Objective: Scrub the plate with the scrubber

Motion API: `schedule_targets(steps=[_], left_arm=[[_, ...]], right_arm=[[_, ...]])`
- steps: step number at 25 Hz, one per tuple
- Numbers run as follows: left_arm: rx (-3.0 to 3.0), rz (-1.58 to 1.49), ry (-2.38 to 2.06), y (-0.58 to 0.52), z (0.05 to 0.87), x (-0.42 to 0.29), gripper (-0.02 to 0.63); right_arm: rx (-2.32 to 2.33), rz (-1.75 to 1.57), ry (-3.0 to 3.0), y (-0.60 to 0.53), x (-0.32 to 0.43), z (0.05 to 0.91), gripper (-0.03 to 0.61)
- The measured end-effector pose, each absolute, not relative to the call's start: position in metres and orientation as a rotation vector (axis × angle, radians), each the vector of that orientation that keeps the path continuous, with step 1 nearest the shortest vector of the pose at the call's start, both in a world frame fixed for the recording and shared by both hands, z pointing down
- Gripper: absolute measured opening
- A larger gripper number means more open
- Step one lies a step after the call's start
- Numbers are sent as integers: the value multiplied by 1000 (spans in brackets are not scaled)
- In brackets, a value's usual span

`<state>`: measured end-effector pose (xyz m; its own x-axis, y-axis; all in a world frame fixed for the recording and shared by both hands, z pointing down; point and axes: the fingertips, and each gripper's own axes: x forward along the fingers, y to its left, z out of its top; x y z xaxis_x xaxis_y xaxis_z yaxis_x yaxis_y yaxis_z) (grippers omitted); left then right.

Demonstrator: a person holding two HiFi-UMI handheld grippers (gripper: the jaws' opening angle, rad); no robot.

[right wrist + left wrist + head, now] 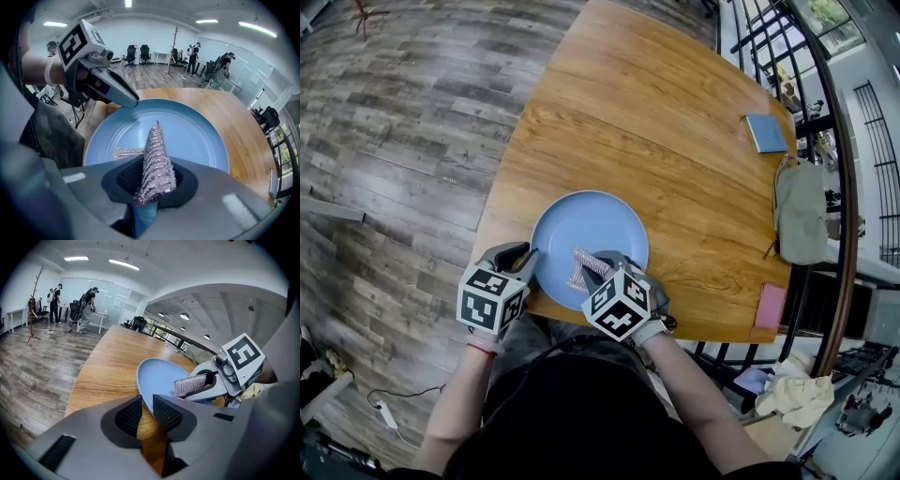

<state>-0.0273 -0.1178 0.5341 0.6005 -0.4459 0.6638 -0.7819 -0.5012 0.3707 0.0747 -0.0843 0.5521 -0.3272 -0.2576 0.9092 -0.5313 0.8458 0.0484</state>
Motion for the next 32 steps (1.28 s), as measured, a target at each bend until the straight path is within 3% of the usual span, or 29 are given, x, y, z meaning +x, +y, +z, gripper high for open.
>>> schedule_targets(steps=[17,32], left_arm=[[2134,642,-987,-115,532,-27,67],[2122,642,-1013,-118,533,-32,64]], right_arm=[[593,114,-2028,-151,29,550,63],[857,188,-1939,-186,101,548,63]])
